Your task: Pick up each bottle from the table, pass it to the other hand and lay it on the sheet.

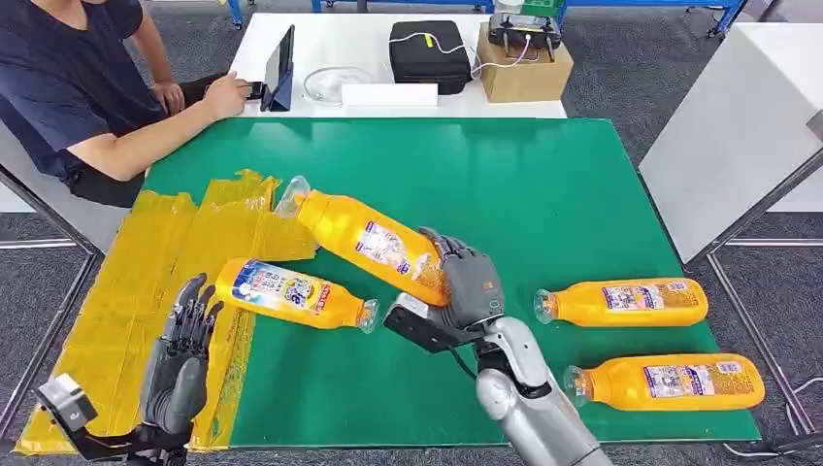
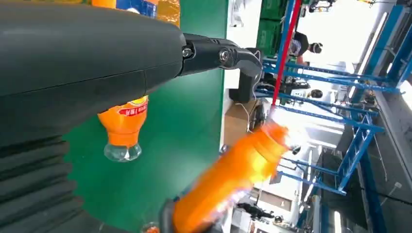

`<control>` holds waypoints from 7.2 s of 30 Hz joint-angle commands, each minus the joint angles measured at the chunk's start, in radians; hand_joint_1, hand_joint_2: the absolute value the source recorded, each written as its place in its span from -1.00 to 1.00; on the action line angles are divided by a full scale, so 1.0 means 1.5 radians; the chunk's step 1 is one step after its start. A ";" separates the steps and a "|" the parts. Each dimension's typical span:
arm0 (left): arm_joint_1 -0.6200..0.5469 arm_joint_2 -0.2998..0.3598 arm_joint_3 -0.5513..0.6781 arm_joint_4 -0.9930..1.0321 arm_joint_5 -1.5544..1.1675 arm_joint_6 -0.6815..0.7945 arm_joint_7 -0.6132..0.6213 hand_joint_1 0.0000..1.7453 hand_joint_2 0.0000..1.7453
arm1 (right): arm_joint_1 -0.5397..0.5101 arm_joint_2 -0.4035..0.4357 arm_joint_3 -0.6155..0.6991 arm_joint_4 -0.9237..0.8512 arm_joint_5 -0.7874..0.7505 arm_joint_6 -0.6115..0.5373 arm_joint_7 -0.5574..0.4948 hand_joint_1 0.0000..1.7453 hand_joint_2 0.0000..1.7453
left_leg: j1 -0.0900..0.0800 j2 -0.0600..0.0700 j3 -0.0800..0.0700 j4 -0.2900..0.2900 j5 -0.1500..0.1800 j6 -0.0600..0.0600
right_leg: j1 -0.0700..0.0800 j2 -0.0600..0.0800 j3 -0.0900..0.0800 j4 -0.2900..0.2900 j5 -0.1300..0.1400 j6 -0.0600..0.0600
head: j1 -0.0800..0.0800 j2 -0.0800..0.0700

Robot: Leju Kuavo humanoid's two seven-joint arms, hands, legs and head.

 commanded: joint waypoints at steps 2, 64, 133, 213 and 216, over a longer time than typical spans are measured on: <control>0.002 -0.001 -0.008 -0.002 0.019 -0.004 0.018 -1.00 1.00 | 0.025 0.021 -0.062 -0.067 0.003 -0.014 -0.041 1.00 1.00 | 0.000 0.002 0.001 0.000 0.000 0.000 | 0.000 0.000 0.001 0.000 0.000 -0.001 | 0.000 0.000; 0.042 -0.001 -0.090 -0.022 0.137 -0.017 0.010 1.00 1.00 | 0.067 0.142 0.225 0.117 0.032 0.067 -0.132 1.00 1.00 | 0.000 0.001 0.004 -0.002 -0.001 -0.001 | 0.001 -0.001 0.003 -0.001 -0.001 -0.002 | 0.000 0.000; 0.005 0.100 0.020 0.106 -0.870 0.647 -0.046 -1.00 -1.00 | 0.344 -0.256 -0.146 -0.453 -0.095 0.165 -0.136 -1.00 1.00 | -0.001 0.000 0.001 0.001 -0.002 0.000 | -0.001 -0.001 0.001 0.000 -0.001 0.000 | 0.000 0.000; -0.014 -0.009 0.086 -0.082 -0.219 0.260 -0.189 -1.00 -1.00 | 0.435 -0.308 -0.611 -0.317 0.027 0.401 -0.037 -1.00 1.00 | -0.003 0.002 0.003 -0.001 -0.003 0.001 | -0.002 0.001 0.002 -0.002 0.000 0.000 | -0.001 0.000; -0.016 -0.007 0.084 -0.078 -0.215 0.260 -0.188 -1.00 -1.00 | 0.459 -0.325 -0.611 -0.332 0.007 0.419 -0.030 -1.00 1.00 | -0.003 0.001 0.004 -0.001 -0.003 0.001 | -0.002 0.000 0.003 -0.002 -0.001 0.000 | 0.000 0.000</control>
